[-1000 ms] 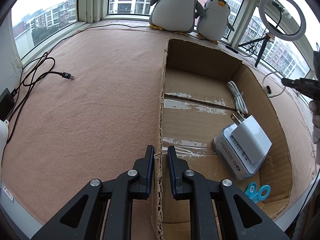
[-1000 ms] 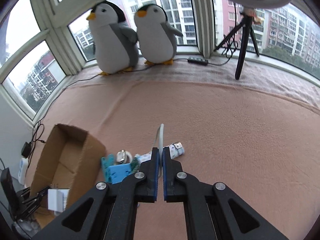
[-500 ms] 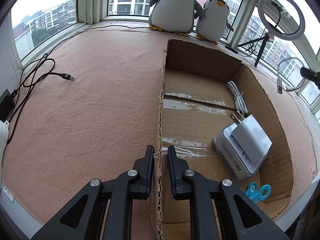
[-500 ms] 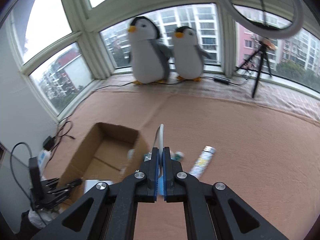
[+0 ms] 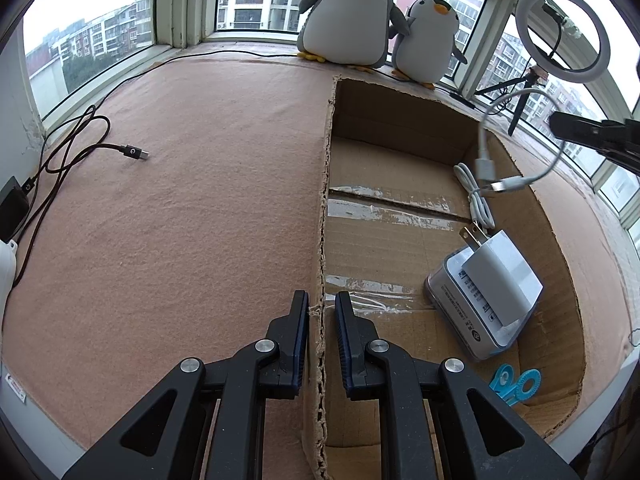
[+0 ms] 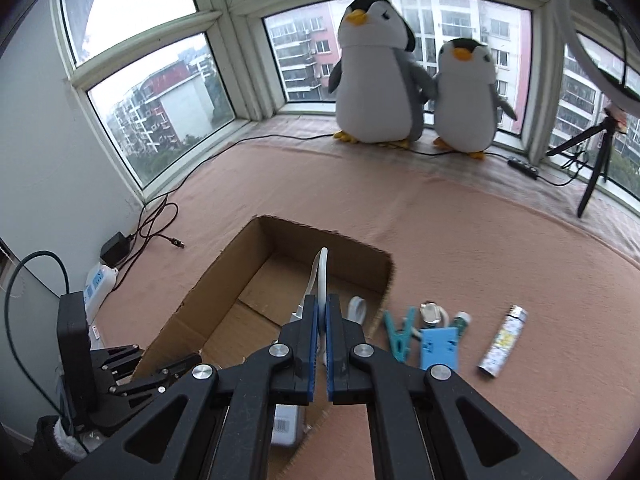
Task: Organize rigid objects
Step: 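Carry the white cable into the box and open the right gripper, then move the right tool back and grasp the blue phone stand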
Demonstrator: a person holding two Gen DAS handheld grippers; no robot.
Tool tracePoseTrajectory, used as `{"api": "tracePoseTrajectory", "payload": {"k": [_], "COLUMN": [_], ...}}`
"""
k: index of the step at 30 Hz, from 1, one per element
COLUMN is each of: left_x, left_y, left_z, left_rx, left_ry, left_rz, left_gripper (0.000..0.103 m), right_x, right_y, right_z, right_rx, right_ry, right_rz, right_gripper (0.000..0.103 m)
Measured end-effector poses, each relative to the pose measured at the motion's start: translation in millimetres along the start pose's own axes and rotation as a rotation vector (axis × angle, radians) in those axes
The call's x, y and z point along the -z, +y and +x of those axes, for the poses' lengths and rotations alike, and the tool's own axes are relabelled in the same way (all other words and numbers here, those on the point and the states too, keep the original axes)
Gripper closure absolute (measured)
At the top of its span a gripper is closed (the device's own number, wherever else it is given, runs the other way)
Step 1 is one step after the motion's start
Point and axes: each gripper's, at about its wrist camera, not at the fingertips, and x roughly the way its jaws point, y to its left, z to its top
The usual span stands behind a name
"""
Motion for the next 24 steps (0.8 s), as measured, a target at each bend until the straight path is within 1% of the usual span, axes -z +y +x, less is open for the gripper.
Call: {"api": "tracePoseTrajectory", "payload": {"k": [8, 11, 13, 14, 15, 24], "left_x": [0, 0, 0, 0, 0, 0], "left_y": [0, 0, 0, 0, 0, -1], "left_z": [0, 0, 0, 0, 0, -1], "left_rx": [0.002, 0.003, 0.003, 0.003, 0.002, 0.0], "left_ry": [0.0, 0.0, 0.0, 0.0, 0.0, -0.001], "left_rz": [-0.002, -0.001, 0.0, -0.001, -0.001, 0.001], "left_gripper": [0.088, 0.088, 0.088, 0.088, 0.088, 0.088], "right_x": [-6, -8, -8, -8, -7, -7], "right_y": [13, 16, 17, 16, 16, 11], "right_z": [28, 39, 42, 43, 42, 37], "right_rx": [-0.006, -0.014, -0.004, -0.002, 0.001, 0.015], "right_ry": [0.033, 0.061, 0.071, 0.072, 0.062, 0.053], "right_rz": [-0.002, -0.016, -0.011, -0.011, -0.011, 0.006], "right_gripper": [0.1, 0.099, 0.086, 0.067, 0.056, 0.055]}}
